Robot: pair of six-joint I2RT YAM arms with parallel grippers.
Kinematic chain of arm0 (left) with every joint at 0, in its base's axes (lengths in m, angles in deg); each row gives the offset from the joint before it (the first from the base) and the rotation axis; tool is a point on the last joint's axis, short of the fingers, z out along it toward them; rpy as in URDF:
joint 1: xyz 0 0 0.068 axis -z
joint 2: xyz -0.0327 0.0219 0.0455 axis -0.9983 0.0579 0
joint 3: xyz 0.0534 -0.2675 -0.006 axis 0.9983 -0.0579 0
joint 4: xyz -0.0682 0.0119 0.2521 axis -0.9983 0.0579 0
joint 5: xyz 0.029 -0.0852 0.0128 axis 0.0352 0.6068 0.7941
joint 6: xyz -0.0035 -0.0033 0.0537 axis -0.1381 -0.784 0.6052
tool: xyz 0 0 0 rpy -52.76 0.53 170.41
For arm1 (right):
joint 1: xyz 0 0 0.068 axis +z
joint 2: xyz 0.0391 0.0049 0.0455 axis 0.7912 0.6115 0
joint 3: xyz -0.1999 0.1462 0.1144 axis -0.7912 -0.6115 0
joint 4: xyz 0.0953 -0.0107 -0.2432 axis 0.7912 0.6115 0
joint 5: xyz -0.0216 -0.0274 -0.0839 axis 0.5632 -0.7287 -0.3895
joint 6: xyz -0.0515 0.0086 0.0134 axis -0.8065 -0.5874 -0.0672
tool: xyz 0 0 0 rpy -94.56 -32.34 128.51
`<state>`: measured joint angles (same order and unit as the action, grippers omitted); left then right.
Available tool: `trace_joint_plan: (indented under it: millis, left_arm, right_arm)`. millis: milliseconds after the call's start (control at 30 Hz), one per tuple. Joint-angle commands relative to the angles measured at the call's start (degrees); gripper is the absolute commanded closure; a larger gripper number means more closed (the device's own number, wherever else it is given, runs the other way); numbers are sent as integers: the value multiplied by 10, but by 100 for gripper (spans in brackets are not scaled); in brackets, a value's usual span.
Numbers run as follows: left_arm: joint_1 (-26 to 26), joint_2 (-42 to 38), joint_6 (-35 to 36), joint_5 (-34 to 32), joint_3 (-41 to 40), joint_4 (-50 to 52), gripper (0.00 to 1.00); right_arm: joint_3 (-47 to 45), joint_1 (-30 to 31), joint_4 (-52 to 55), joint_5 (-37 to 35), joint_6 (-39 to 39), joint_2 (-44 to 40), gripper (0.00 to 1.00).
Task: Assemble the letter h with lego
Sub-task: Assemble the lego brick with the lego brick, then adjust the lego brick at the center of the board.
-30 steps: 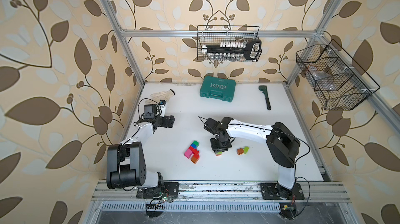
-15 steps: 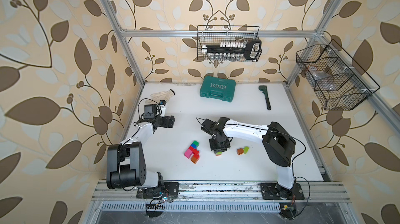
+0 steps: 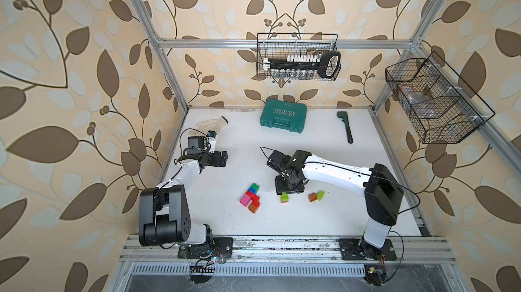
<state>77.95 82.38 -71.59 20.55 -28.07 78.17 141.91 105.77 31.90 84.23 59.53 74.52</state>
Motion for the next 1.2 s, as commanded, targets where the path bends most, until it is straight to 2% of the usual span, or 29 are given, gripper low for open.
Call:
trace_joint_plan:
  millis: [0, 100, 200, 367, 500, 600, 767, 867, 933, 1067, 1167]
  left_arm:
    - [-7, -20, 9, 37, 23, 30, 1]
    - [-6, -29, 5, 44, 37, 57, 1]
    - [-6, -35, 16, 58, 38, 68, 1]
    - [-6, -33, 21, 96, 46, 86, 1]
    - [-5, -33, 29, 140, 47, 95, 1]
    - [-4, -30, 33, 165, 57, 110, 1]
    - [5, -40, 38, 197, 68, 123, 2]
    - [28, -44, 52, 211, 89, 147, 5]
    - [53, -42, 64, 223, 108, 168, 6]
    - [138, -38, 101, 260, 159, 226, 7]
    - [182, -37, 144, 351, 194, 265, 7]
  right_arm:
    - [-46, -19, 58, -46, 20, -76, 36]
    - [-126, -80, 60, -71, 51, -169, 36]
    - [-206, -153, 23, -67, 87, -237, 35]
    - [-297, -236, -79, 12, 96, -262, 35]
    - [-296, -240, -106, 46, 93, -203, 35]
    - [-313, -241, -134, 51, 95, -166, 40]
    - [-325, -240, -160, 59, 87, -129, 59]
    - [-336, -241, -161, 52, 83, -141, 70]
    - [-335, -241, -150, 52, 71, -154, 73]
    - [-341, -241, -143, 42, 48, -219, 81]
    - [-336, -241, -157, 66, 15, -280, 82]
